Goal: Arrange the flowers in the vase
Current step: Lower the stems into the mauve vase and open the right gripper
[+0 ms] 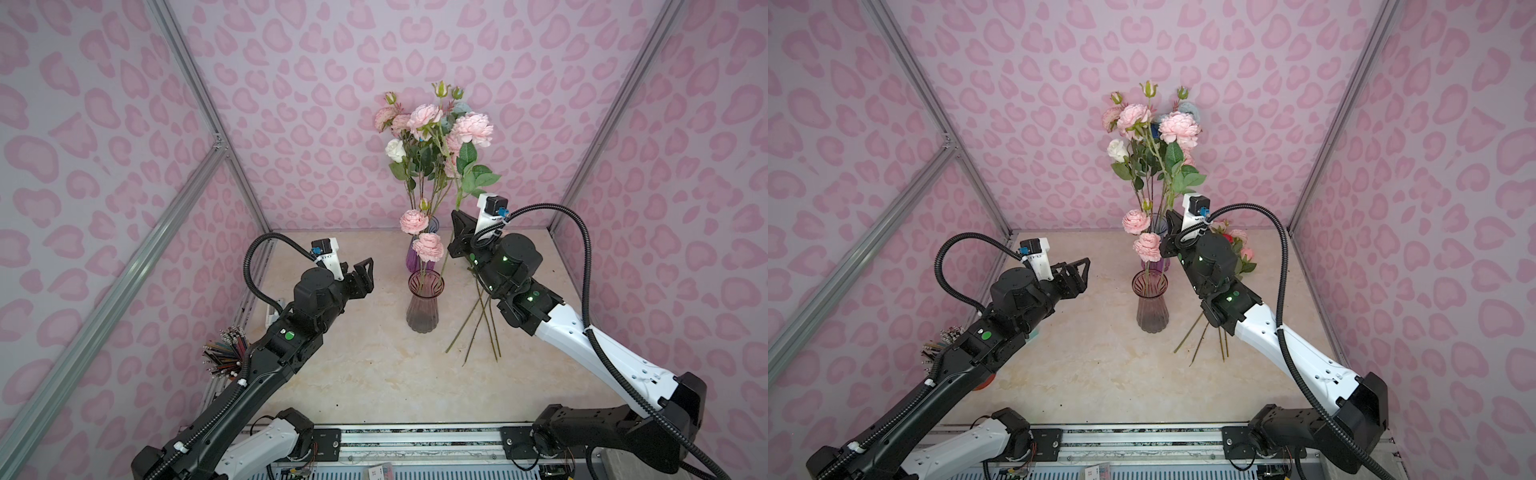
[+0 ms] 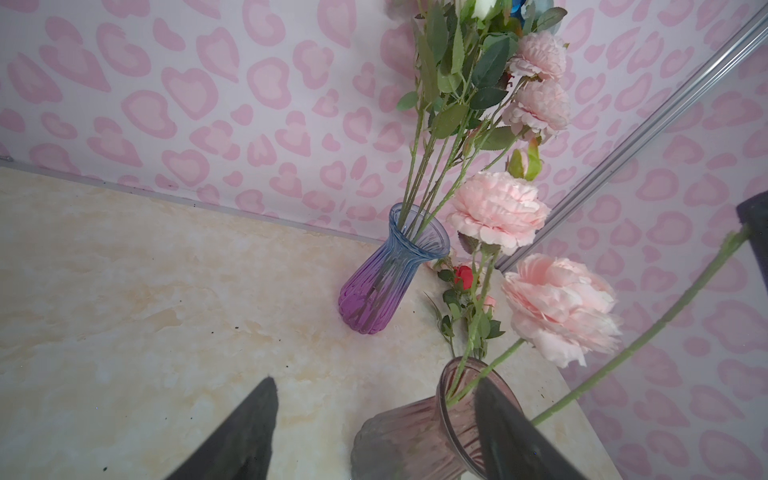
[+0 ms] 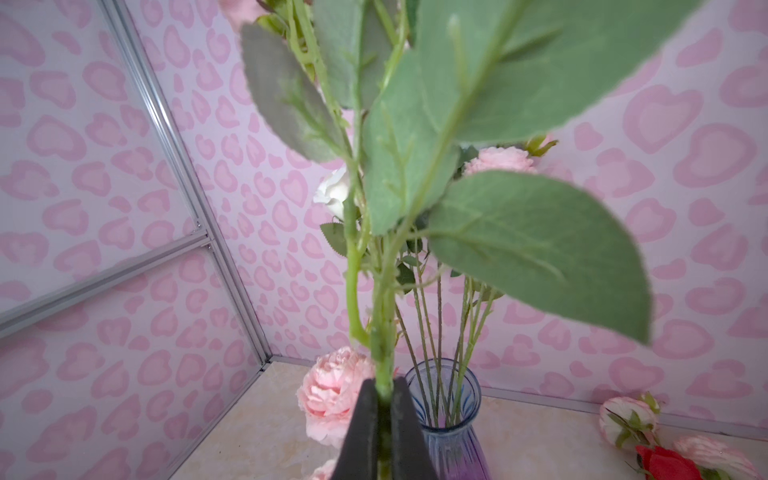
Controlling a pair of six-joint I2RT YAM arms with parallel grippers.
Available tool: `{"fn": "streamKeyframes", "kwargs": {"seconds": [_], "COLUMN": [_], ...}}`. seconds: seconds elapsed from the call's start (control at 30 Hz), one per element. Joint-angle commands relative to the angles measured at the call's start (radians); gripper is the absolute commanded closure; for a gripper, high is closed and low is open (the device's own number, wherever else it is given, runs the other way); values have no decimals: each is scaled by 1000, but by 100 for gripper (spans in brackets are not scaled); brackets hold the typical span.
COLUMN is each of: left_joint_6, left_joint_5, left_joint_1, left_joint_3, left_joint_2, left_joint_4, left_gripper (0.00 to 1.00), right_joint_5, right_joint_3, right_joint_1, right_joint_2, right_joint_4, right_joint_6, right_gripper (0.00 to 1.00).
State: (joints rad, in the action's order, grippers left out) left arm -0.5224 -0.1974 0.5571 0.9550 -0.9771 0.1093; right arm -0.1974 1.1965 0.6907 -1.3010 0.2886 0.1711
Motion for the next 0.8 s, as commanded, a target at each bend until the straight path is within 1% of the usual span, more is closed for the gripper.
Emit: {"fn": "streamKeyframes", "kwargs": {"seconds": [0.0,0.13,0.23,0.3,0.4,0.77], "left_joint_6": [-1,-4,-4,-4,-5,-8], "left_joint_5": [9,18,23,23,26,33], "left_joint_1": [-2,-3,-5,-5,-7,-8], "left_joint_3": [-3,-2,-3,-3,-2,-3], "left_joint_2": [5,4,3,2,1,-6], "left_joint_4": [-23,-23,-24,-24,-23,-24], "left_gripper": [24,24,24,24,24,24], "right_joint_5": [2,-52,-44,-40,-61,-100], "right_joint_3": [-46,-111,-132,-138,-157,-246], "right_joint_1": [27,66,76,87,109,153], "right_joint_2": [-3,0,1,0,5,87], "right_joint_4": [90,110,88,71,57,58], "right_joint_6": [-64,-91,-79,-79,-88,-62], "right_gripper": [100,93,88,87,83,82]}}
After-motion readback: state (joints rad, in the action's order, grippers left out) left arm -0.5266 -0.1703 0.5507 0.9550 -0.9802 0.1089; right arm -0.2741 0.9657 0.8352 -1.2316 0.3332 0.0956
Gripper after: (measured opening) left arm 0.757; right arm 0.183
